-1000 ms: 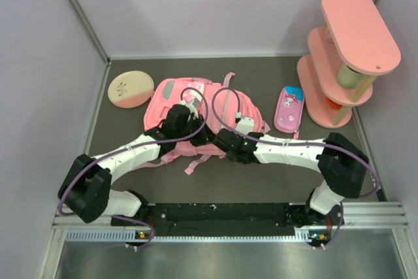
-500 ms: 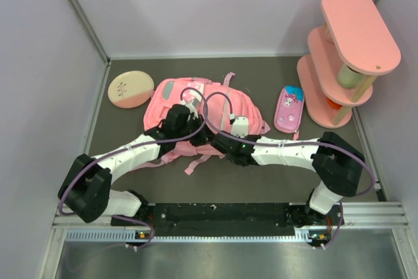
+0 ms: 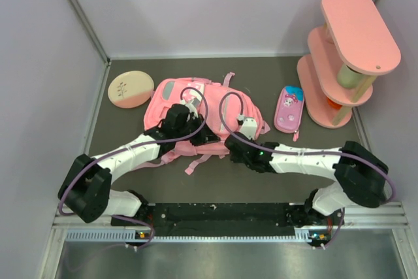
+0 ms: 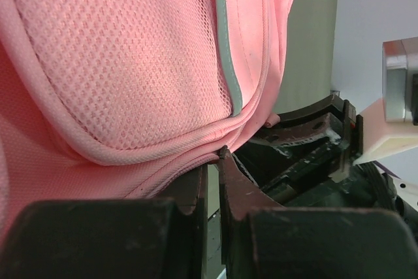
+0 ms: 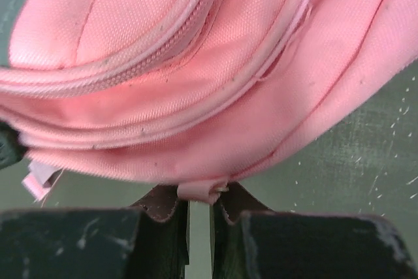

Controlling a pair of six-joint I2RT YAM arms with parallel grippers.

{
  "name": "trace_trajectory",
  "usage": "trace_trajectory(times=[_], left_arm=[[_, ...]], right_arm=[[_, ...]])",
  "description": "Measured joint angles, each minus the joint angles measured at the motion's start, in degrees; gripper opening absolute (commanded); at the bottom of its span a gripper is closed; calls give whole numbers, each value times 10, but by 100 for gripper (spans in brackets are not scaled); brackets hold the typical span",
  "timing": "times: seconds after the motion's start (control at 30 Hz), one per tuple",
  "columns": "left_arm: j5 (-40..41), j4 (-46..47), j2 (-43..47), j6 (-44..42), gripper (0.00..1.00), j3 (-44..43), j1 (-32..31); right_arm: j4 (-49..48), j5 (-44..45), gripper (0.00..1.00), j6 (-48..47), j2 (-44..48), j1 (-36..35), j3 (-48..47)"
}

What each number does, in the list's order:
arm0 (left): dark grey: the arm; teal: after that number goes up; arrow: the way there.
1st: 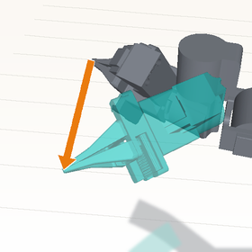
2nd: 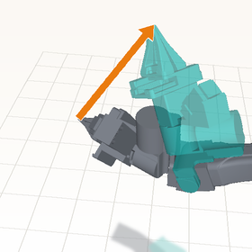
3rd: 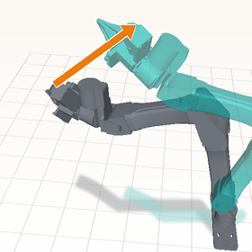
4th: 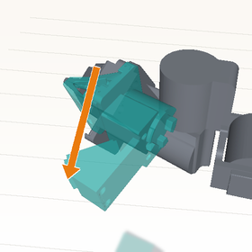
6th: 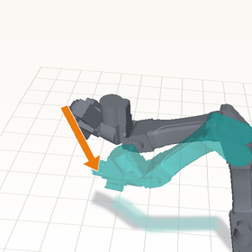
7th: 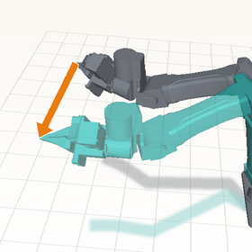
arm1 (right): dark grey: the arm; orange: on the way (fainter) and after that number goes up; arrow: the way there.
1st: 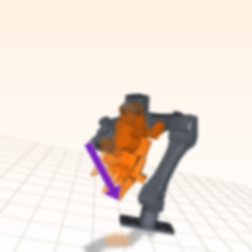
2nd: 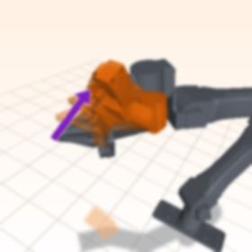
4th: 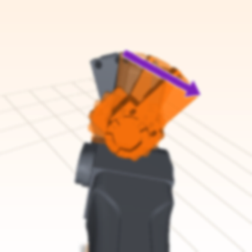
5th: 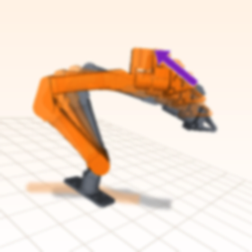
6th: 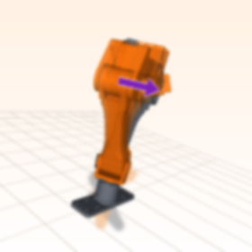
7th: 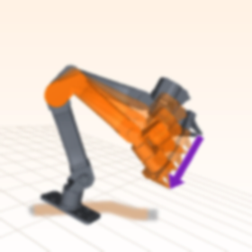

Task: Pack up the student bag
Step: Zip the student bag at the center of the board.

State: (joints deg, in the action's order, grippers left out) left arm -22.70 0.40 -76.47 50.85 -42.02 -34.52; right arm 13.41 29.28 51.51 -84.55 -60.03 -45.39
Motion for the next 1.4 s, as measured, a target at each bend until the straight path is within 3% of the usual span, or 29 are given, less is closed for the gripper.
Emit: trace_trajectory(times=[0.1,0.23,0.4,0.83,0.97,1.13,1.4], left_arm=[[0,0,0,0,0,0,0],[-1,2,2,0,0,0,2],[-3,4,2,-1,0,0,3],[-7,4,2,-2,0,0,7],[-9,4,2,-2,0,0,8],[-9,4,2,-2,0,0,9],[-13,4,2,-3,0,0,11]], right_arm=[[-35,-37,7,-4,37,11,32],[-129,-158,22,8,113,73,113],[-210,-257,58,51,160,162,205],[-237,-297,58,49,209,184,236],[-202,-256,51,14,219,161,218],[-171,-179,49,-13,253,113,201],[-170,-163,47,-45,222,110,201]])
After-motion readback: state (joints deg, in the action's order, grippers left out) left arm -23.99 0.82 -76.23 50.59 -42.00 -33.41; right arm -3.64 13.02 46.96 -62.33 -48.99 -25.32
